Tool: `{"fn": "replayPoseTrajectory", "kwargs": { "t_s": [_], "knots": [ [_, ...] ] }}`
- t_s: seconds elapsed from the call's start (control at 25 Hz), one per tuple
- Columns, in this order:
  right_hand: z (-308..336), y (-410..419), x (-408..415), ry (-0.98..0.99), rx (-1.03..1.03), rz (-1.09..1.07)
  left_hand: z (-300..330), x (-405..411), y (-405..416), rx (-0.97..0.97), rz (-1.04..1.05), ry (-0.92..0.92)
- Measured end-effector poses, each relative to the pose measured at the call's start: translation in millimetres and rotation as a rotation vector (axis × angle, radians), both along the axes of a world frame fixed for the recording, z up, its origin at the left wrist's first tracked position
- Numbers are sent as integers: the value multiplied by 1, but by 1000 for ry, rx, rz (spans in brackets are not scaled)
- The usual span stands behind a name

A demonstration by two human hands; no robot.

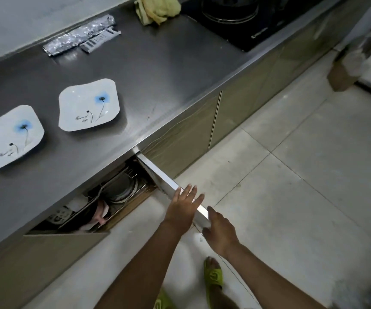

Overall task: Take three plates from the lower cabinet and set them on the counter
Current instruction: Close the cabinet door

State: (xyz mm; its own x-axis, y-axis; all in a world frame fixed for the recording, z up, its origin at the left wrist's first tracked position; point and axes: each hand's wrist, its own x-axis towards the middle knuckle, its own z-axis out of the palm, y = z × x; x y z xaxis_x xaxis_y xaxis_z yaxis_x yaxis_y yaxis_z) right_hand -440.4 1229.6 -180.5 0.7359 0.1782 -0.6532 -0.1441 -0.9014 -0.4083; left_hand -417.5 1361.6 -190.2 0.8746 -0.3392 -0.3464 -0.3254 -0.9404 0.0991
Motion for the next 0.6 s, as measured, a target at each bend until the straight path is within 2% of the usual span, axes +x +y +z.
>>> {"fn": "replayPoseTrajectory", "kwargs": {
  "t_s": [0.12,0.28,0.4,0.48,0.6],
  "knots": [
    [-2,2,-4,88,62,-40,5,-3,8,38,-2,104],
    [2,25,-18,291,199,-134,14,-14,31,30,-22,135],
    [8,43,-14,558,330,-437,18,-37,52,-28,117,229],
    [7,56,-10,658,390,-562,19,-57,66,11,157,218],
    [4,96,-3,649,467,-522,12,-87,91,195,106,152]
  ]
}}
